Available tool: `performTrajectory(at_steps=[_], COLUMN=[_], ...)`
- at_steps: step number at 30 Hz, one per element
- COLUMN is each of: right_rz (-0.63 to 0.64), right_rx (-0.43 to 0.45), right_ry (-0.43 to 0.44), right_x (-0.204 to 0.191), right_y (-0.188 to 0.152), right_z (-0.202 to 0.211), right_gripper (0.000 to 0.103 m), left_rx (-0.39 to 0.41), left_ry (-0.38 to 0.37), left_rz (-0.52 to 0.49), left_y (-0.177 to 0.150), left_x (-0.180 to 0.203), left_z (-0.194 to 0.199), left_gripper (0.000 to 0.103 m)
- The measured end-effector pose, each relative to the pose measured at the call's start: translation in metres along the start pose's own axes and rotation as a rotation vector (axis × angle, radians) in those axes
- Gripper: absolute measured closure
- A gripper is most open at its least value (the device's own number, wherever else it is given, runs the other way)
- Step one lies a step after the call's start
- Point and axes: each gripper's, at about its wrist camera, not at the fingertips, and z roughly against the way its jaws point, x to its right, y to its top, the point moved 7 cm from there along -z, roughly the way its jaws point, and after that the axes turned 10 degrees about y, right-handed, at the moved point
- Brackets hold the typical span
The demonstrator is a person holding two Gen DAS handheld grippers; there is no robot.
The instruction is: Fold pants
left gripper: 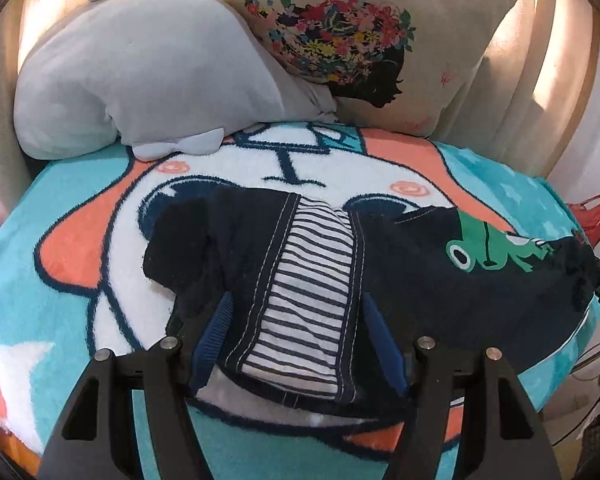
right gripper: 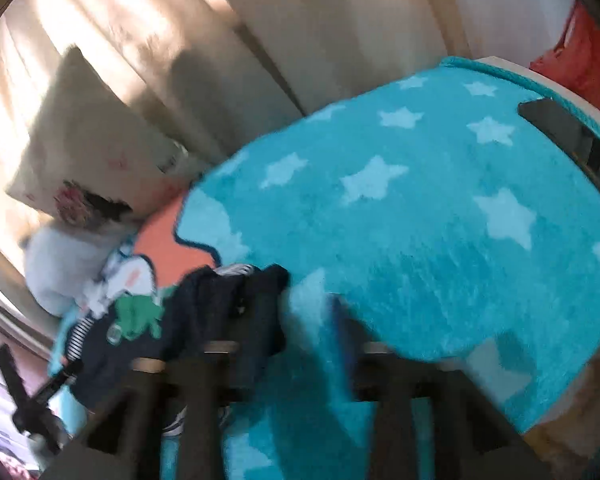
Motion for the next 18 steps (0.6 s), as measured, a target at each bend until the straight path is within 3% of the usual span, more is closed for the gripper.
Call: performTrajectory(at_steps=[1,5,9,11,18], right_rz=[0.006,-0.023,-0.032,-0.023,0.021], right_rx=[0.023,0.035,0.156,0.178,0.024], right_ry=[0.023,0.146,0.182,0.204,0.169], right_x=[-0.003,-0.012,-0.02,-0.027,-0.031], right_y=[0.0,-0.002,0.006,0.007,-0.005], right_z=[0.004,0.005,0.021,0.026,-0.024], right_gripper=[0.038,0.038,0.038,0.03,0.03], left_rx=[0.001,0.032,0.067,0.07,0.065], left_ry=[-0.009,-0.036,-0.045,-0.06,-0.077], left_rz=[0.013,0.062,0.075,0.077,0.059], left_y=[0.001,0.007,0.012,0.013,0.01], left_x=[-0.001,-0.006,-0.008,-0.006,0.004], left_z=[0.002,0.015,0.028,0.029,0.028], left_gripper=[0.037,0.037,0.037,0.037,0.037])
